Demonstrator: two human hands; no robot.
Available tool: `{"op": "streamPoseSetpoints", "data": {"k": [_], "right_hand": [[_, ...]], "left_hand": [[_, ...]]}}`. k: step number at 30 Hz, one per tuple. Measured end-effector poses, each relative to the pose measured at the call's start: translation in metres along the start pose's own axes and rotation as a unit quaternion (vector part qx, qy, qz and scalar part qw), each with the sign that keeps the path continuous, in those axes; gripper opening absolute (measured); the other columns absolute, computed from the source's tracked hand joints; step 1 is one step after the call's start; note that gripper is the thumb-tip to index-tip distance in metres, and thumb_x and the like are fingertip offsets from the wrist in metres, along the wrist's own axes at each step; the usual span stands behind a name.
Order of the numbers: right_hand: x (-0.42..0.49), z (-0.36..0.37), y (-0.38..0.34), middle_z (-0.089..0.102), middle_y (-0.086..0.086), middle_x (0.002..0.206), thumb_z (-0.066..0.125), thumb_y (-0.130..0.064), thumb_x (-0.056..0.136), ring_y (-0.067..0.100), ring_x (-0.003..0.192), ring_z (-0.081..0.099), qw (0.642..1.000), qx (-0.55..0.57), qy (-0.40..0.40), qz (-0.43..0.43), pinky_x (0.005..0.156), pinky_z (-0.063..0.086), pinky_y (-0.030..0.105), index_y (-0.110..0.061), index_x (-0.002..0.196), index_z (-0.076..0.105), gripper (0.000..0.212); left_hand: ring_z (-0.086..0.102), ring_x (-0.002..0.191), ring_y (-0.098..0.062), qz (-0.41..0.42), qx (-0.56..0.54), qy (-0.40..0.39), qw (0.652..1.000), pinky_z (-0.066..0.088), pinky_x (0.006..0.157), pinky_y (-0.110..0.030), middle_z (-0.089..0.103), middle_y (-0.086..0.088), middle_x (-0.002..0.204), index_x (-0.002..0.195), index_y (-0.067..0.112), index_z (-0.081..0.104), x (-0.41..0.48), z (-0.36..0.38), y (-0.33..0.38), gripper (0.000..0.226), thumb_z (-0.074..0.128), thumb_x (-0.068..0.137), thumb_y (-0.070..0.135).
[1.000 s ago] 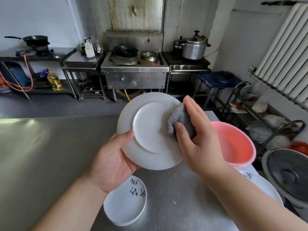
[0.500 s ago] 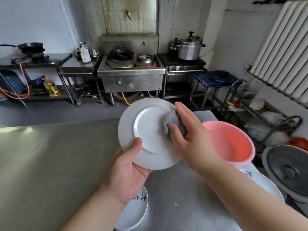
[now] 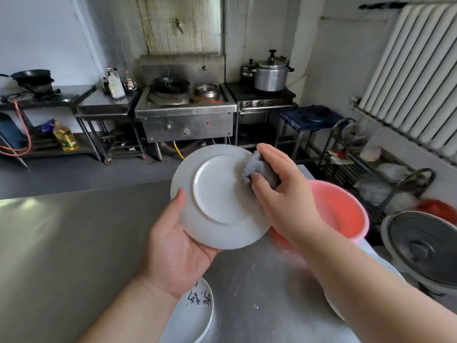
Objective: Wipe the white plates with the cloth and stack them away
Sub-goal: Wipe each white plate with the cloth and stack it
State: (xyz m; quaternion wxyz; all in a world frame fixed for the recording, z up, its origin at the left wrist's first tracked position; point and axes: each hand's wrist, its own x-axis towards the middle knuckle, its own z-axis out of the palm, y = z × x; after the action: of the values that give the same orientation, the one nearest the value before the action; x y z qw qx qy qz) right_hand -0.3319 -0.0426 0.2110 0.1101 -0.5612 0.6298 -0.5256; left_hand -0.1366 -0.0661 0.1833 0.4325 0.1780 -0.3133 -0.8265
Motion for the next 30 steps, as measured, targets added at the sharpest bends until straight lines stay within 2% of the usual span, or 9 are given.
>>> {"op": "streamPoseSetpoints", "data": {"k": [2, 5, 10, 12, 15, 18, 23, 27, 30], "right_hand": [[0.017, -0.01, -0.002, 0.057, -0.02, 0.143, 0.069, -0.016, 0.096, -0.011, 0.134, 0.047, 0.998, -0.027, -0.058, -0.018, 0.114, 0.034, 0.012, -0.025, 0.148, 0.058, 0.054], [0.002, -0.003, -0.001, 0.048, -0.018, 0.152, 0.065, -0.019, 0.099, -0.008, 0.14, 0.039, 0.996, -0.037, -0.084, -0.018, 0.119, 0.027, 0.013, -0.02, 0.151, 0.055, 0.053], [-0.084, 0.037, 0.001, -0.001, -0.016, 0.17, 0.038, -0.043, 0.105, 0.013, 0.161, -0.003, 0.991, -0.126, -0.051, -0.008, 0.126, -0.004, 0.019, -0.015, 0.166, 0.015, 0.071], [-0.068, 0.031, 0.005, 0.009, 0.0, 0.173, 0.037, -0.041, 0.105, 0.025, 0.161, 0.004, 0.979, -0.19, -0.058, -0.04, 0.127, -0.004, 0.024, -0.009, 0.164, 0.02, 0.069], [-0.021, 0.008, 0.004, 0.024, 0.004, 0.171, 0.049, -0.032, 0.107, 0.017, 0.159, 0.017, 0.985, -0.151, -0.081, -0.034, 0.13, 0.014, 0.031, -0.01, 0.163, 0.03, 0.062], [-0.02, 0.008, 0.007, 0.021, -0.003, 0.172, 0.051, -0.033, 0.108, 0.005, 0.158, 0.014, 0.995, -0.092, -0.035, -0.002, 0.128, 0.012, 0.021, -0.013, 0.164, 0.027, 0.064], [-0.086, 0.03, 0.011, 0.006, -0.003, 0.175, 0.043, -0.047, 0.104, 0.005, 0.16, 0.001, 0.998, -0.048, 0.03, 0.024, 0.126, 0.003, 0.017, -0.011, 0.166, 0.017, 0.077], [-0.043, -0.012, 0.028, 0.028, -0.011, 0.168, 0.054, -0.027, 0.106, 0.002, 0.155, 0.021, 0.996, -0.073, 0.0, 0.051, 0.117, 0.011, 0.003, -0.014, 0.16, 0.038, 0.058], [-0.012, -0.041, 0.031, 0.042, -0.01, 0.161, 0.056, -0.024, 0.106, 0.002, 0.149, 0.033, 0.993, -0.106, -0.044, 0.028, 0.109, 0.013, -0.003, -0.017, 0.155, 0.048, 0.051]], "left_hand": [[0.062, 0.133, -0.03, -0.01, 0.029, 0.019, 0.999, 0.055, 0.104, -0.049, 0.063, -0.014, 0.145, 0.135, 0.018, 0.071, 0.002, -0.004, 0.003, 0.049, 0.043, 0.105, 0.045], [0.062, 0.133, -0.031, -0.016, 0.044, 0.042, 0.998, 0.05, 0.109, -0.051, 0.063, -0.016, 0.145, 0.14, 0.011, 0.066, 0.003, -0.008, -0.001, 0.054, 0.039, 0.107, 0.043], [0.062, 0.132, -0.033, -0.033, 0.012, 0.058, 0.998, 0.055, 0.104, -0.044, 0.062, -0.019, 0.145, 0.141, 0.007, 0.065, 0.005, -0.01, -0.012, 0.058, 0.039, 0.106, 0.046], [0.063, 0.131, -0.032, -0.027, 0.007, 0.051, 0.998, 0.058, 0.1, -0.042, 0.063, -0.018, 0.144, 0.134, 0.008, 0.07, 0.006, -0.008, -0.015, 0.055, 0.04, 0.105, 0.044], [0.058, 0.137, -0.031, 0.003, 0.001, 0.03, 1.0, 0.054, 0.106, -0.043, 0.059, -0.017, 0.149, 0.141, 0.009, 0.064, 0.011, -0.002, -0.016, 0.052, 0.037, 0.109, 0.04], [0.054, 0.141, -0.032, 0.007, -0.016, 0.016, 1.0, 0.05, 0.111, -0.045, 0.056, -0.018, 0.152, 0.144, 0.009, 0.061, 0.016, 0.007, -0.02, 0.054, 0.033, 0.111, 0.041], [0.05, 0.144, -0.033, -0.035, -0.038, -0.005, 0.999, 0.046, 0.115, -0.043, 0.051, -0.02, 0.155, 0.147, 0.009, 0.058, 0.013, 0.015, -0.043, 0.059, 0.035, 0.11, 0.049], [0.051, 0.143, -0.037, -0.031, -0.005, -0.011, 0.999, 0.045, 0.115, -0.053, 0.054, -0.02, 0.153, 0.146, 0.011, 0.06, 0.011, 0.019, -0.047, 0.05, 0.044, 0.106, 0.037], [0.057, 0.138, -0.035, -0.028, 0.027, -0.002, 0.999, 0.054, 0.105, -0.048, 0.058, -0.019, 0.15, 0.142, 0.012, 0.064, 0.012, 0.02, -0.043, 0.049, 0.045, 0.106, 0.039]]}}
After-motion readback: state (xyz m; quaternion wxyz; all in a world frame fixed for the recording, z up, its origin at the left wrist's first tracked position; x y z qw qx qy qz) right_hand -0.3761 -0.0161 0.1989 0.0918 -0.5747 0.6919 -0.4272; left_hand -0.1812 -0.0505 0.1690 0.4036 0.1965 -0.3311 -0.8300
